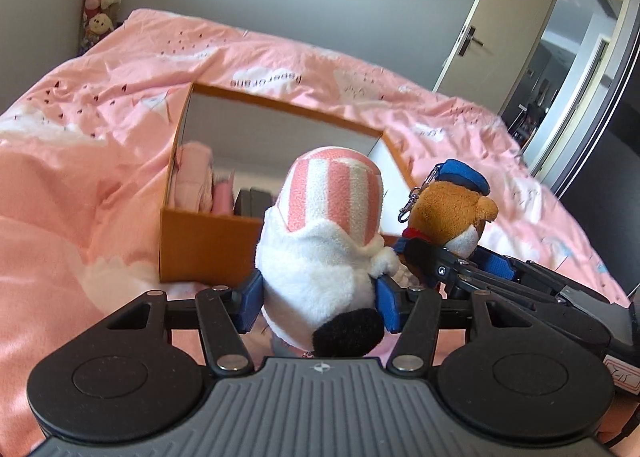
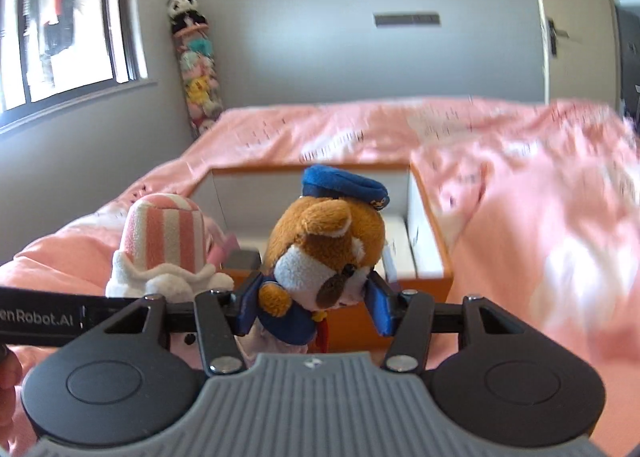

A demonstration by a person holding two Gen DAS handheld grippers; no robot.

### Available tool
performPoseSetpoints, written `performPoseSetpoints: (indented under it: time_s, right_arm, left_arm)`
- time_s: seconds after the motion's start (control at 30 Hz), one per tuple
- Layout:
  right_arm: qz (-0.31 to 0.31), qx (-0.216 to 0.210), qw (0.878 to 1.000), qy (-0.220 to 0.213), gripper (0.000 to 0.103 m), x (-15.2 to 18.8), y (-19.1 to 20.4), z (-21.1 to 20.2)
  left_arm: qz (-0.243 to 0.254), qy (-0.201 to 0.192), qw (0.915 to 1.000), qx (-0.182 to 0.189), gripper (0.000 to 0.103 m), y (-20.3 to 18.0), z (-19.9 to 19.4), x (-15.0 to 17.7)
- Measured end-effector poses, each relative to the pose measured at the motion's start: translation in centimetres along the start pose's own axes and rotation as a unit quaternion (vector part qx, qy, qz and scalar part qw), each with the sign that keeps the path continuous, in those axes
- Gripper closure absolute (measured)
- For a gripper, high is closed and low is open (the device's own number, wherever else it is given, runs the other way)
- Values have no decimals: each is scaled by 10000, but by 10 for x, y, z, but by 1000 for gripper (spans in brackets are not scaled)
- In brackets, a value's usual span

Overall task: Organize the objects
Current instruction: 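Lift both plush toys off the bed with both tools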

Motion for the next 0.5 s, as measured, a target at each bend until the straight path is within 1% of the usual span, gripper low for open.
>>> performPoseSetpoints:
  time_s: [0.17,0.3,0.4,0.5]
  right_arm:
    - [-281,-183,9990,-300,47,-34,-6,-3]
    - [-470,-323,9970,-533,46,-67,-7,4]
    - [-617,-410,9949,-678,46,-89,-5,15]
    - [-723,-489,9943,-617,46,-105,-6,38]
  left_arm:
    - [-167,-222,9993,245,38,-3,-3,-27]
    - [-98,-347,9989,308,38,-5,1,-56]
    - [-46,-325,9987,389,38,-2,8,-80]
    - [-122,-107,9985,525,38,9,24,-103]
Point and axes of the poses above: each gripper's, at about its wrist camera, not at the fingertips, and z roughly the way its jaws point, y to its left, x to its underside, the point moved 4 cm from there along z, roughly the way its jaws point, and after that the axes turned 14 degrees about x, right-handed, at the moved point
